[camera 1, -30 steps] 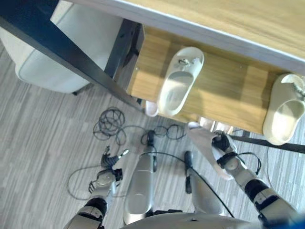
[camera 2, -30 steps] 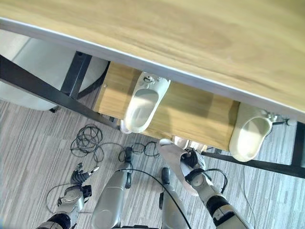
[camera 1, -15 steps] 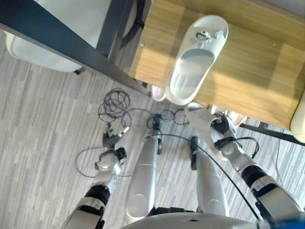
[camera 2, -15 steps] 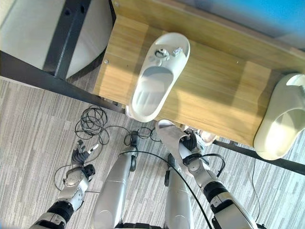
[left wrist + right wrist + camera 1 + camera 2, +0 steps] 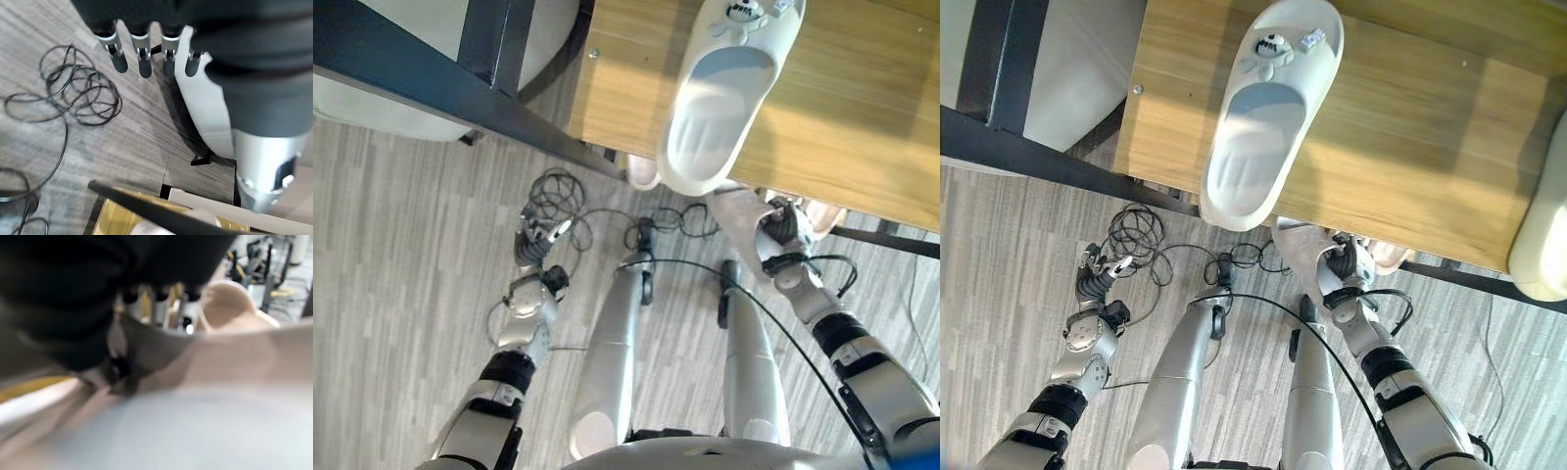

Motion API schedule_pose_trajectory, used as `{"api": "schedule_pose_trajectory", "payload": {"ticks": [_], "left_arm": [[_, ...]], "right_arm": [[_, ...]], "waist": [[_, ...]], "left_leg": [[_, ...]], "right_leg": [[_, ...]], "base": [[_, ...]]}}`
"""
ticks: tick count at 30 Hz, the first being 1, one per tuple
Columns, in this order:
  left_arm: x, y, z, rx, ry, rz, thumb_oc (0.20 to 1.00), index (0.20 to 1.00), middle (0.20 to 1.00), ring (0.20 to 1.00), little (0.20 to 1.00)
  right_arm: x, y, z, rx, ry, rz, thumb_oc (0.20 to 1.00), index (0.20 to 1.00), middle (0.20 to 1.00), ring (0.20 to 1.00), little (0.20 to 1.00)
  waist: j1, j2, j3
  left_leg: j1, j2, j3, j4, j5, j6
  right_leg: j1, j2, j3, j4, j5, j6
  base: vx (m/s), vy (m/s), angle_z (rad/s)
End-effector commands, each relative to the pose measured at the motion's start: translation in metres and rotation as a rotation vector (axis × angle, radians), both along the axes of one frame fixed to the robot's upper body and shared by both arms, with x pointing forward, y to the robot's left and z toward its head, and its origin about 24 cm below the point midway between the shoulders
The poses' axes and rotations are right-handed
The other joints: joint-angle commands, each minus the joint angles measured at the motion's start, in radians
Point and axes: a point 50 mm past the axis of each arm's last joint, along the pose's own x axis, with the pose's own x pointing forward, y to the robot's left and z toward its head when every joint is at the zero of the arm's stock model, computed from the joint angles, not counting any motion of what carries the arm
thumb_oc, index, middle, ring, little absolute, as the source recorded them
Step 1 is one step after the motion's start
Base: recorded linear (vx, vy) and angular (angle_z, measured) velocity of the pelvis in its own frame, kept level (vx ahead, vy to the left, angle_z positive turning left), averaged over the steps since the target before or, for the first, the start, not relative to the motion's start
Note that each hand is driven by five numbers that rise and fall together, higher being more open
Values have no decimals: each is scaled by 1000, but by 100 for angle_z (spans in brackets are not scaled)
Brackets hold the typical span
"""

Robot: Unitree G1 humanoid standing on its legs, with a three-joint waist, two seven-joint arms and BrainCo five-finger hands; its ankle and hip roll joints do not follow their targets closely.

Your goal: Arrange the slippers neatly on the shoe rack.

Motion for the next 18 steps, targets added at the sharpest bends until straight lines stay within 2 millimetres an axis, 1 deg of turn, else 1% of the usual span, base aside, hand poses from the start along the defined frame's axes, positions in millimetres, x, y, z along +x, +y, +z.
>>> {"api": "schedule_pose_trajectory", "payload": {"ticks": [1, 4, 6, 7, 8, 9, 10, 11, 14, 15, 16, 17, 18], "left_arm": [[-7, 1, 1, 15, -44, 3, 1000, 1000, 1000, 1000, 1000], [-12, -2, 1, 3, -62, 6, 1000, 1000, 1000, 1000, 1000], [-14, -4, 6, 28, -95, 6, 1000, 1000, 1000, 1000, 1000], [-15, -4, 6, 29, -94, 7, 1000, 1000, 1000, 1000, 1000], [-16, -5, 9, 30, -118, 14, 1000, 1000, 1000, 1000, 1000], [-16, -6, 12, 34, -135, 17, 1000, 1000, 1000, 1000, 1000], [-16, -6, 11, 34, -133, 16, 1000, 1000, 1000, 1000, 1000], [-16, -8, 15, 35, -153, 3, 1000, 1000, 1000, 1000, 1000], [-15, -10, 22, 51, -185, -16, 1000, 1000, 1000, 1000, 1000], [-15, -11, 23, 51, -192, -21, 1000, 1000, 1000, 1000, 1000], [-15, -11, 23, 44, -190, -23, 1000, 1000, 1000, 1000, 1000], [-15, -12, 23, 30, -191, -24, 1000, 1000, 1000, 1000, 1000], [-15, -13, 23, 17, -194, -24, 1000, 1000, 1000, 1000, 1000]], "right_arm": [[-1, -25, 12, -51, -57, -78, 200, 200, 200, 200, 200], [-4, -22, 8, -61, -54, -74, 200, 200, 200, 200, 200], [-9, -19, -1, -43, -46, -75, 200, 200, 200, 200, 200], [-9, -19, -1, -42, -45, -75, 200, 200, 200, 200, 200], [-14, -14, -12, -21, -22, -72, 200, 200, 200, 200, 200], [-16, -13, -16, -9, -12, -74, 200, 200, 200, 200, 200], [-16, -13, -17, -9, -10, -75, 200, 200, 200, 200, 200], [-18, -10, -23, 6, 13, -73, 200, 200, 200, 200, 200], [-21, -10, -33, 37, 52, -82, 200, 200, 200, 200, 200], [-22, -9, -36, 36, 67, -79, 200, 200, 200, 200, 200], [-24, -9, -40, 37, 87, -77, 200, 200, 200, 200, 200], [-25, -9, -42, 39, 97, -76, 200, 200, 200, 200, 200], [-25, -8, -42, 36, 101, -72, 200, 200, 200, 200, 200]], "waist": [[8, 64, -47], [16, 64, -54], [19, 61, -62], [19, 61, -63], [22, 58, -70], [30, 63, -73], [25, 57, -76], [33, 60, -78], [39, 58, -78], [40, 56, -78], [36, 48, -81], [36, 45, -79], [42, 49, -78]], "left_leg": [[-33, 3, -62, 20, -86, -27], [-54, 1, -69, 52, -95, -24], [-55, -3, -76, 63, -99, -23], [-55, -3, -76, 64, -99, -23], [-46, -5, -81, 57, -97, -25], [-42, 2, -83, 25, -53, -21], [-35, -6, -84, 42, -90, -27], [-22, 1, -89, 2, -45, -25], [-7, 2, -100, -10, -36, -30], [-6, 3, -104, -6, -36, -32], [-3, -4, -110, 25, -74, -38], [-7, -4, -115, 41, -77, -39], [-19, 5, -121, 37, -41, -35]], "right_leg": [[48, 16, -40, 8, -39, -5], [34, 15, -46, 41, -52, -9], [31, 15, -54, 57, -58, -9], [31, 15, -54, 57, -59, -9], [43, 16, -61, 51, -62, -11], [38, 25, -68, 34, -30, -11], [51, 18, -66, 40, -59, -12], [56, 30, -75, 17, -28, -13], [68, 35, -82, 19, -32, -17], [69, 37, -86, 26, -36, -20], [78, 32, -85, 50, -72, -23], [75, 33, -89, 67, -79, -25], [57, 43, -96, 74, -55, -28]], "base": [[0, 0, 0], [22, -38, 8], [27, -54, 10], [21, -74, 7], [-75, -61, 9], [10, -75, 13], [-91, -52, 15], [-18, -62, 15], [-61, -57, 11], [49, -79, 5], [56, -89, 1], [-33, -72, 5], [-28, -76, 7]]}}
